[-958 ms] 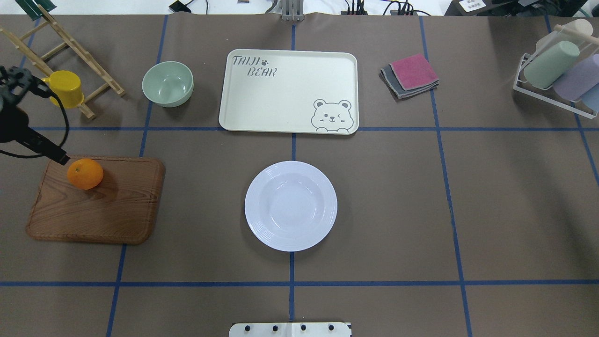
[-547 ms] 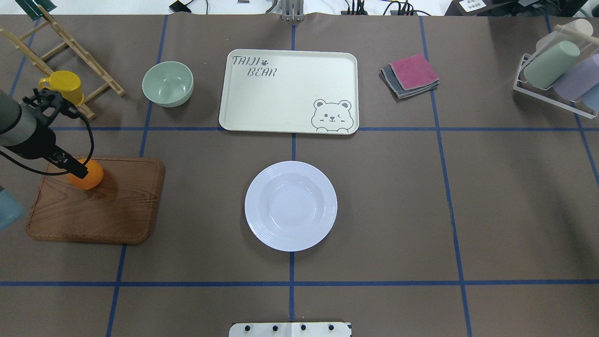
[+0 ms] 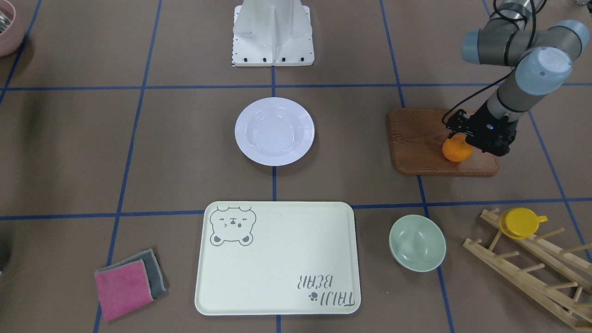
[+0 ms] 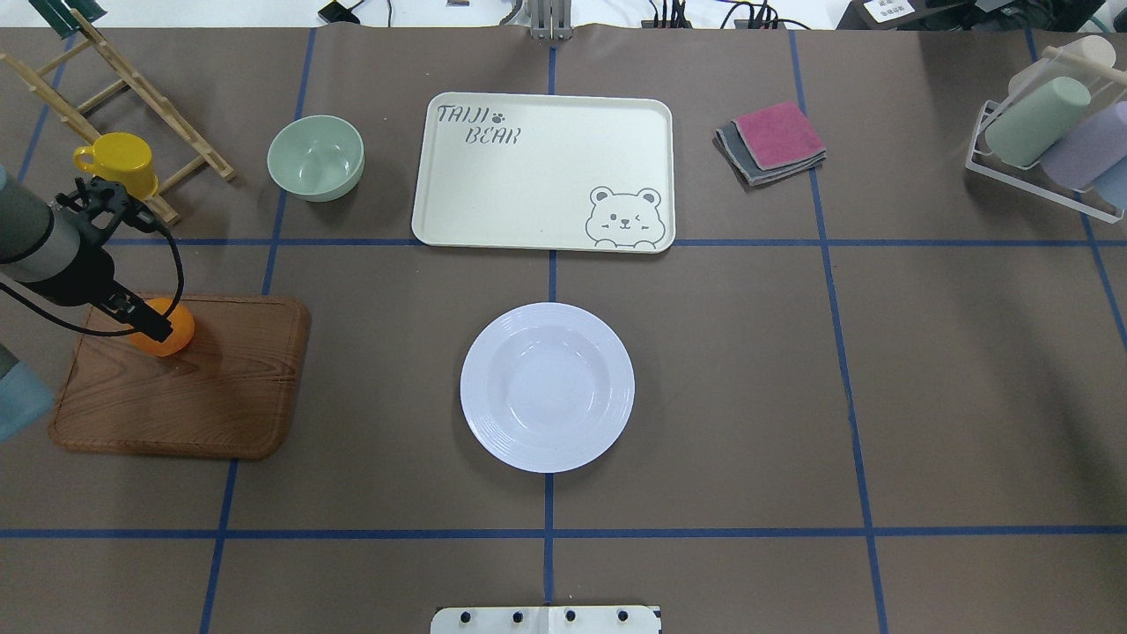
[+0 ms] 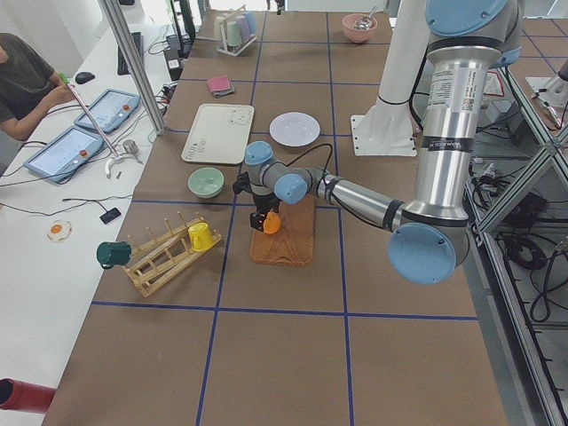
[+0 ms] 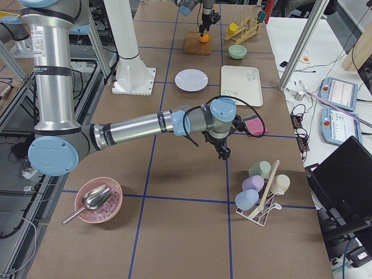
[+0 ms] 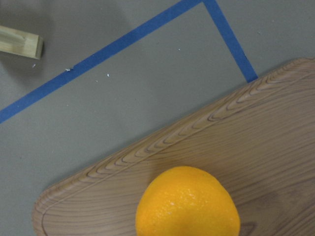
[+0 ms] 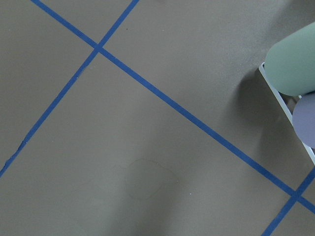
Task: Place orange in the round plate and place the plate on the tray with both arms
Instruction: 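Lower the left gripper onto the orange on the wooden board and grasp it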
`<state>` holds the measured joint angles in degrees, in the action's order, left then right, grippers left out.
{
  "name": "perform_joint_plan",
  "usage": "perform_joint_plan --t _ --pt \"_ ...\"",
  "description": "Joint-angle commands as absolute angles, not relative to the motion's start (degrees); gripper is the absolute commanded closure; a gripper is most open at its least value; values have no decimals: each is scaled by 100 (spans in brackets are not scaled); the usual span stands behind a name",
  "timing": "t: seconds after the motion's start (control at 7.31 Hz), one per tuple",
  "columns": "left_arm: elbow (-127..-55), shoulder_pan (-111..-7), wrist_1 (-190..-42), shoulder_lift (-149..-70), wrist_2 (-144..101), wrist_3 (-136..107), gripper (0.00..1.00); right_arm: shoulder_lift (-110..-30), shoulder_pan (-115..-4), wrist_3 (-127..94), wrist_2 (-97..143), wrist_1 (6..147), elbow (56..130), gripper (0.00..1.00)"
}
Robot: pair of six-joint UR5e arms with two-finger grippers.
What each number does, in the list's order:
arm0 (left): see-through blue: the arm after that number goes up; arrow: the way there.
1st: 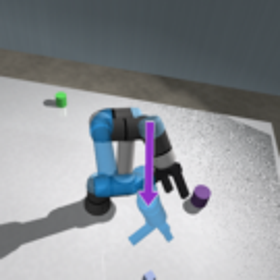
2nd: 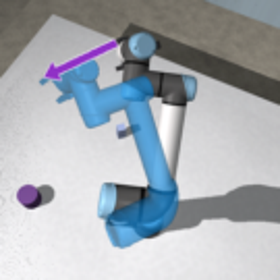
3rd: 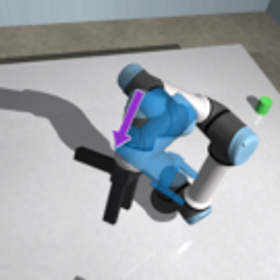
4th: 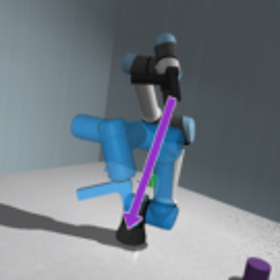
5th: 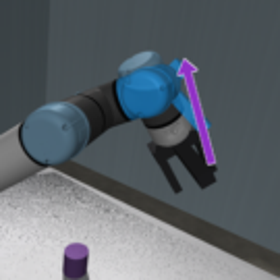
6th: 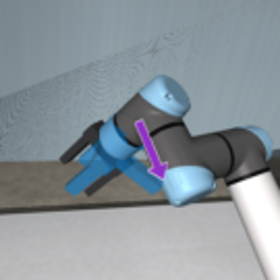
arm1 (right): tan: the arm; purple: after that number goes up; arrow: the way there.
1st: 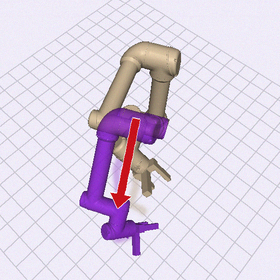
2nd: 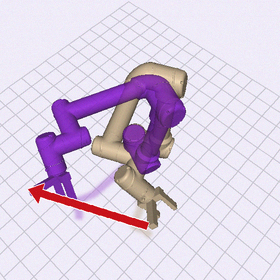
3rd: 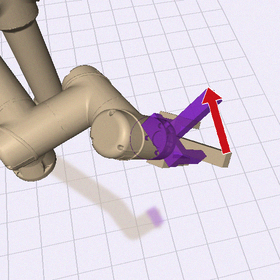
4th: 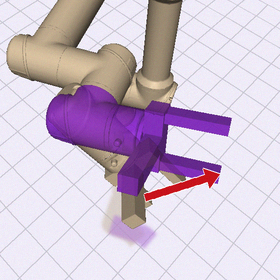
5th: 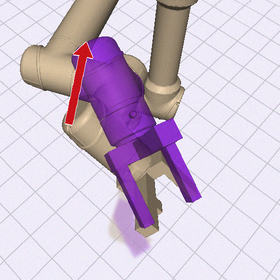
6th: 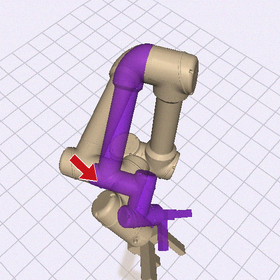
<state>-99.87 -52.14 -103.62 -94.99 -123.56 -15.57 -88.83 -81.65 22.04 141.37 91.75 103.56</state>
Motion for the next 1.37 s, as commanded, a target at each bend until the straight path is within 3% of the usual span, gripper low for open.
perform_joint_plan --t 0.0,1.23 --pt "-9905 -5212 -10529 -9501 -12357 -1564 1 -8894 -8165 2206 14142 9176 10345 0" --pt "-9809 -5106 -10714 -9571 -12665 -1564 1 -8912 -8165 2197 14142 9176 10336 0"
